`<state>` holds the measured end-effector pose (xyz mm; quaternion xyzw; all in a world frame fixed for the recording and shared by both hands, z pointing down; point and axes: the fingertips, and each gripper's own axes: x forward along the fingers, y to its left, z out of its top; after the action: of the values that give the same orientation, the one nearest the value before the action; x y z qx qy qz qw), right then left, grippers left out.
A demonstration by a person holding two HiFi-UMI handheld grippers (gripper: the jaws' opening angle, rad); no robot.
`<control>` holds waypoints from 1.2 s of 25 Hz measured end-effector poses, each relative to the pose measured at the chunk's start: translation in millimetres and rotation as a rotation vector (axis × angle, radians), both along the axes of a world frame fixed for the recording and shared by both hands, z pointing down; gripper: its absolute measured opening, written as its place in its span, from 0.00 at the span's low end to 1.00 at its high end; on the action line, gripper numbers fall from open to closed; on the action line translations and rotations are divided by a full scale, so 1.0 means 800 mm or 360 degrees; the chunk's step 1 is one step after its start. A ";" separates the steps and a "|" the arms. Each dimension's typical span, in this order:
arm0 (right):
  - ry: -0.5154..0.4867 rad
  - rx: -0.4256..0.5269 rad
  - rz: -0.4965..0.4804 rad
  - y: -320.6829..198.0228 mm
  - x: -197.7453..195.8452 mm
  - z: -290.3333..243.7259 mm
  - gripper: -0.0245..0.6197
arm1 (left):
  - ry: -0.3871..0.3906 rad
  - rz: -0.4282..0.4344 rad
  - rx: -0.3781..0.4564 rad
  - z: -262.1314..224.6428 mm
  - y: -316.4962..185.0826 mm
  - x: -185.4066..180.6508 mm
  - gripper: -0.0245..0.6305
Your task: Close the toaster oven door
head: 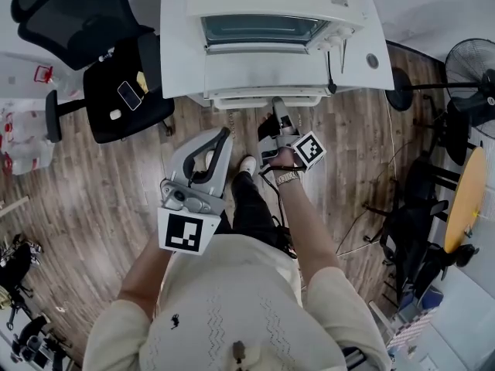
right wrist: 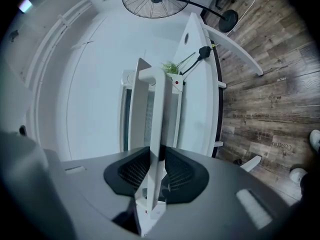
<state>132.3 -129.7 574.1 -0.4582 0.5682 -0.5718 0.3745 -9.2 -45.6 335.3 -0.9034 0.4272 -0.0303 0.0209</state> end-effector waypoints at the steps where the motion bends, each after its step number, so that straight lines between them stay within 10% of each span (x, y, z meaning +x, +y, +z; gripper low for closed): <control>1: -0.0002 -0.0001 0.0004 0.000 0.000 -0.001 0.21 | -0.0001 0.0000 0.0001 -0.001 0.001 0.000 0.04; 30: -0.0049 0.0071 0.0025 -0.017 -0.001 -0.027 0.22 | -0.0026 -0.0002 0.0017 -0.006 0.009 0.005 0.04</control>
<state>131.6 -143.2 552.8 -0.4454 0.5714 -0.5629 0.3978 -5.5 -38.3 330.3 -0.9027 0.4278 -0.0354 0.0292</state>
